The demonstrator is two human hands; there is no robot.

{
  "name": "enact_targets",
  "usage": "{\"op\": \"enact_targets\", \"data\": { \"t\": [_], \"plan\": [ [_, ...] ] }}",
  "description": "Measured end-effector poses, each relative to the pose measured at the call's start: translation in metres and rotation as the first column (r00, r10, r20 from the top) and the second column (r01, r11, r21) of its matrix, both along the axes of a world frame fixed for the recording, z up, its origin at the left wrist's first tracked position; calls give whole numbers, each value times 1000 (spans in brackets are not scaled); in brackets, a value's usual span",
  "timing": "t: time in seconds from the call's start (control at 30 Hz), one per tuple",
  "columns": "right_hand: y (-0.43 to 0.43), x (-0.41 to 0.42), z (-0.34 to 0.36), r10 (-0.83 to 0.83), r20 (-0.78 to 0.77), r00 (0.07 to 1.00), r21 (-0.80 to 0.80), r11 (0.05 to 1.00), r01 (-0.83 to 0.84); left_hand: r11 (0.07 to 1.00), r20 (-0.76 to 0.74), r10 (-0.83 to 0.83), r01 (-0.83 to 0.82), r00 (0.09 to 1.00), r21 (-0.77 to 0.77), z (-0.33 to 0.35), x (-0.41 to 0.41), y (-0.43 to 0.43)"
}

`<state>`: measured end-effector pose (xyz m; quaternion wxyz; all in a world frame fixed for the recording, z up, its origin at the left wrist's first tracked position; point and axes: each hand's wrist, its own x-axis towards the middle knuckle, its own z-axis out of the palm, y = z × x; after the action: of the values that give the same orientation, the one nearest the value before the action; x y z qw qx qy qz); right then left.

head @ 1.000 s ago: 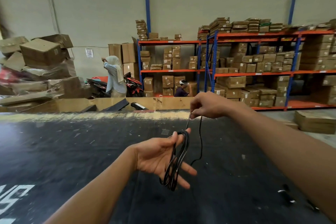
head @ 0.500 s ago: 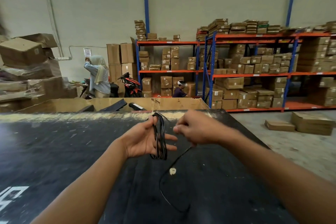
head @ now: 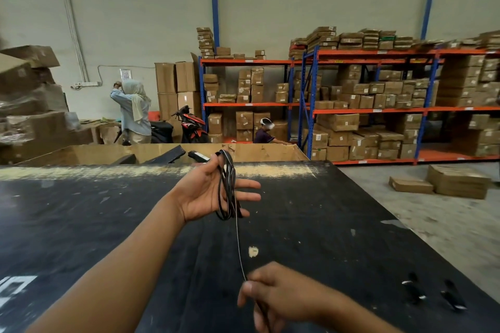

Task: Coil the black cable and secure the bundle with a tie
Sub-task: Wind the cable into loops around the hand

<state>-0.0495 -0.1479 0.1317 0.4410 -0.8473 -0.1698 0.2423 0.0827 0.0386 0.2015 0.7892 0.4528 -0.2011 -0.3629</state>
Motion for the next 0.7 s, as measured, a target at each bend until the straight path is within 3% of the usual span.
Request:
{"op": "enact_targets", "data": {
  "t": [0.2, 0.3, 0.37, 0.47, 0.7],
  "plan": [
    [-7, 30, -23, -64, 35, 997, 8, 998, 64, 954, 80, -282, 288, 956, -88, 2, -22, -17],
    [-20, 52, -19, -96, 191, 977, -77, 991, 112, 919, 101, -382, 389, 919, -66, -1, -31, -20],
    [-31, 66, -15, -61, 325, 944, -227, 964, 141, 900, 116, -425, 433, 898, -50, -1, -35, -21],
    [-46, 84, -3, 22, 431, 902, -433, 882, 185, 865, 120, -499, 501, 858, 15, -4, -41, -20],
    [-61, 111, 58, 31, 611, 791, -438, 845, 306, 762, -5, -610, 588, 793, 272, -31, -46, -24]
  ]
}}
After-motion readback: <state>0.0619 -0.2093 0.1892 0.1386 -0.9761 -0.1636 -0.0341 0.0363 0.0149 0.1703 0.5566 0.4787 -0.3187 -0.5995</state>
